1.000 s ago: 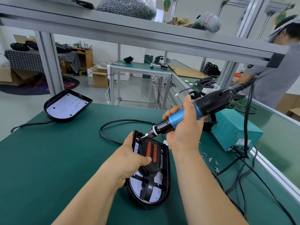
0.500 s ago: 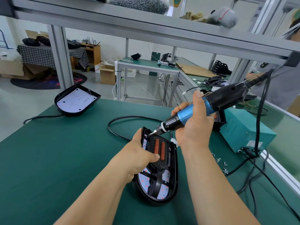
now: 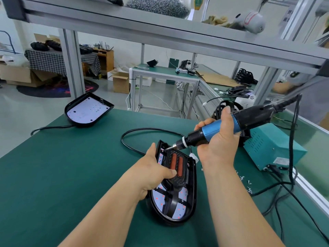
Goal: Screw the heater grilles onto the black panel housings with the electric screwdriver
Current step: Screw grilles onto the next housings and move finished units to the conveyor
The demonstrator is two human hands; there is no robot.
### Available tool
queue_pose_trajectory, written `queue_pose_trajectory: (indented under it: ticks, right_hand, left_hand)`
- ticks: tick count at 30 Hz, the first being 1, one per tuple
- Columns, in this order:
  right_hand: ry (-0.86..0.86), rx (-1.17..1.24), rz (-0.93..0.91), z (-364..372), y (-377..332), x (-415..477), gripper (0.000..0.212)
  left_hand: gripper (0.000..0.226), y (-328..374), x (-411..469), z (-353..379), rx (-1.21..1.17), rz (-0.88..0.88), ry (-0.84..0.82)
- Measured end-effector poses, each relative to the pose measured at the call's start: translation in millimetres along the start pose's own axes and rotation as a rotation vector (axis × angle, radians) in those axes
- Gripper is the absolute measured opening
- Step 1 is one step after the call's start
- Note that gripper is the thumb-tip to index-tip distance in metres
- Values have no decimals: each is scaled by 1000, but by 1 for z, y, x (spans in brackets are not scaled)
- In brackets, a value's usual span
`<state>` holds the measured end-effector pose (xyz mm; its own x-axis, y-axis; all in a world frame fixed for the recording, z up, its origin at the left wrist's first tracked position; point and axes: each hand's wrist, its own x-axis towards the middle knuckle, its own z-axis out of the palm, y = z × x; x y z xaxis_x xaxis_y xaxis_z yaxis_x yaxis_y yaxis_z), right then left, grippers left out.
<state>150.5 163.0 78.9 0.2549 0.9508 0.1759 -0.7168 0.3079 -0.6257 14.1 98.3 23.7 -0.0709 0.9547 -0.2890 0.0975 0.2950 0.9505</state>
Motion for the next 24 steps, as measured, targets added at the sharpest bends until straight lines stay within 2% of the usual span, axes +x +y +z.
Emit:
queue_pose_trajectory:
  ticks: [3,5,7,9,13,16,20,24]
  right_hand:
    - [44,26,10,-5,-4,5,25]
    - [77,35,8,-9,-7,9,26]
    - [110,36,10,-13,-10,13,29]
    - [140,42,19,-17,-13,16,31]
    - [164,-9,23,-21,-19,22,34]
    - [176,-78,80,-26,-26,29,38]
    - [194,-261,277,-34,-32,39,40]
    - [210,-440,472,-37,-18,36,41]
  left_hand:
    - [113,1,-1,-5,-38,-55,8]
    - [86,2,1,-11,-62,-69,2]
    - [43,4,3,-17,-86,-75,-33]
    - [21,3,7,-21,-110,-97,-70]
    - [20,2,12,-24,-167,-109,-103]
    - [24,2,14,-35,-192,-95,-43]
    - [21,4,15,-58,-227,-73,55]
    - [22,2,15,-68,-246,-86,39]
